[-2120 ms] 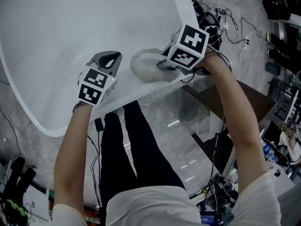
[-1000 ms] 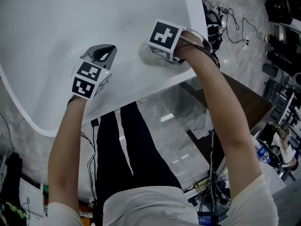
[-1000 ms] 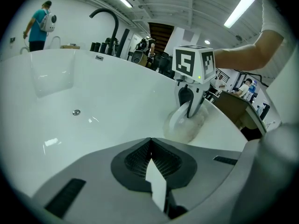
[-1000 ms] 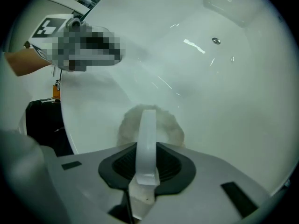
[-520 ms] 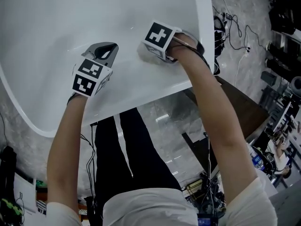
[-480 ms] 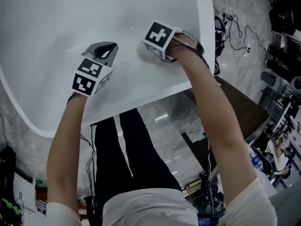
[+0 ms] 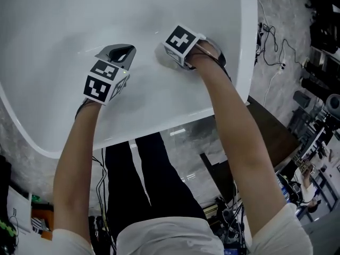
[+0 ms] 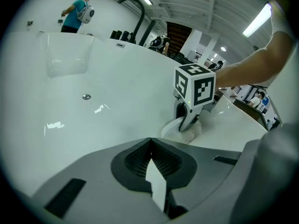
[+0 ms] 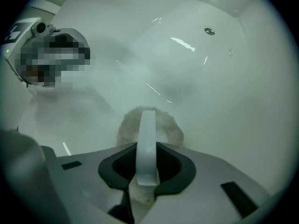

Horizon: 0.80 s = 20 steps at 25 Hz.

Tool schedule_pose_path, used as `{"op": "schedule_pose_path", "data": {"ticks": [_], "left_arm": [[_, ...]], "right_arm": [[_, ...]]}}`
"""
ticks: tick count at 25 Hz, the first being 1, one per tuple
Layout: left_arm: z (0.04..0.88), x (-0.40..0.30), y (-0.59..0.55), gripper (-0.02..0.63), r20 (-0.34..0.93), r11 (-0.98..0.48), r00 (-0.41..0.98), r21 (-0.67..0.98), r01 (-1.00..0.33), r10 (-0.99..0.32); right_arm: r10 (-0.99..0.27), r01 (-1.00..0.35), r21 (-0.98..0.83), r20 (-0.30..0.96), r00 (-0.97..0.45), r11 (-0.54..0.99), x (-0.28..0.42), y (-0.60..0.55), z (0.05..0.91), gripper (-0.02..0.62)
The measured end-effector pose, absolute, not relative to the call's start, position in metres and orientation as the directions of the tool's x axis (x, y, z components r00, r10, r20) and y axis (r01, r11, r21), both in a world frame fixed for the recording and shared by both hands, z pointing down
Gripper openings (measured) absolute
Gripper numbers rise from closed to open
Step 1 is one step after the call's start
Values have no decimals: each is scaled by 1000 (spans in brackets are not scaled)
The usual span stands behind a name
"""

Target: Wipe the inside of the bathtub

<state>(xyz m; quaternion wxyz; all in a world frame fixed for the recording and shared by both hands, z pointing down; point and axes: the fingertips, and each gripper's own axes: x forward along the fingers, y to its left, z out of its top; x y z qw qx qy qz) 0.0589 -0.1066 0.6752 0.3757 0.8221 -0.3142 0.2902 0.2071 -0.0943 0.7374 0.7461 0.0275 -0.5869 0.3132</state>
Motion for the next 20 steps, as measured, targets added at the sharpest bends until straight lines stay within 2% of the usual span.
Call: {"op": "schedule_pose_path", "data": {"ticks": [20], "left_arm": [[725, -1, -93, 11, 772, -471, 545, 367, -802, -326]], "right_arm": [[330, -456, -240, 936, 126, 857, 168, -125, 851, 94]]}}
